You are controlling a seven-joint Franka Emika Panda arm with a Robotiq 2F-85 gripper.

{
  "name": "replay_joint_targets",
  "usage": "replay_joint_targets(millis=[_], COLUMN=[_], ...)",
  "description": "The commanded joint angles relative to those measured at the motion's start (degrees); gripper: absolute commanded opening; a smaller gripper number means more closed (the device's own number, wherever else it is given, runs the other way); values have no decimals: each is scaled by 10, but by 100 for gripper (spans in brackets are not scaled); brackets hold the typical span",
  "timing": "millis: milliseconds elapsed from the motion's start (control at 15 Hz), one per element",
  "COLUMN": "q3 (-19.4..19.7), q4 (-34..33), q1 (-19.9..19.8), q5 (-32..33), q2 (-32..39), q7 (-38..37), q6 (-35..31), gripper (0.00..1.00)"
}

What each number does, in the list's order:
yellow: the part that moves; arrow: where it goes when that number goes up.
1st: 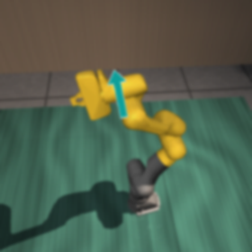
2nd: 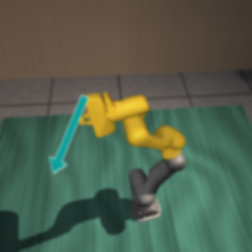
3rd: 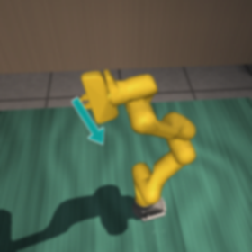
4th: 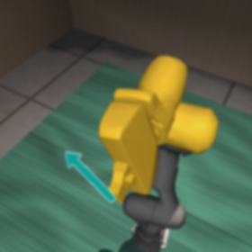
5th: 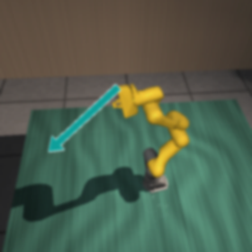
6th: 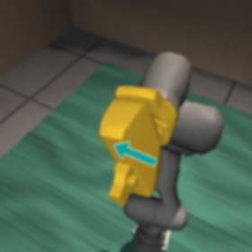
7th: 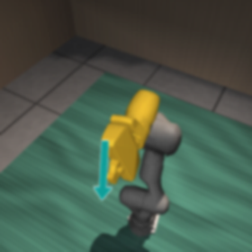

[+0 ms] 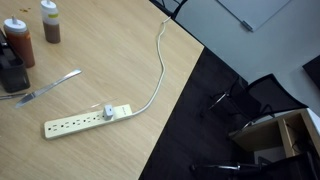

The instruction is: Put the knife on the table

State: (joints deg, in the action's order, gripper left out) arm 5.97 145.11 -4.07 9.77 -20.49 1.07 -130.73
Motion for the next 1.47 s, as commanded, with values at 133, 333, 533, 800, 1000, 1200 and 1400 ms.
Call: replay_joint_targets(millis=[133,333,533,800,1000,1200,1400], q3=[-6,-6,-26,-78,-113,-128,-126], q4=[-1,-1,1,-11,-23,-40,-37], q1=[-8,-8,8,51,75,88,97], q5=[-4,-4,-7,-23,-12,6,1], q2=[-1,-1,12,71,136,195,204], q7=[3,3,-12,-58,-94,-101,-95], q6=[1,1,-23,-80,-148,-215,-225], gripper=[100,100,100,100,100,100,100])
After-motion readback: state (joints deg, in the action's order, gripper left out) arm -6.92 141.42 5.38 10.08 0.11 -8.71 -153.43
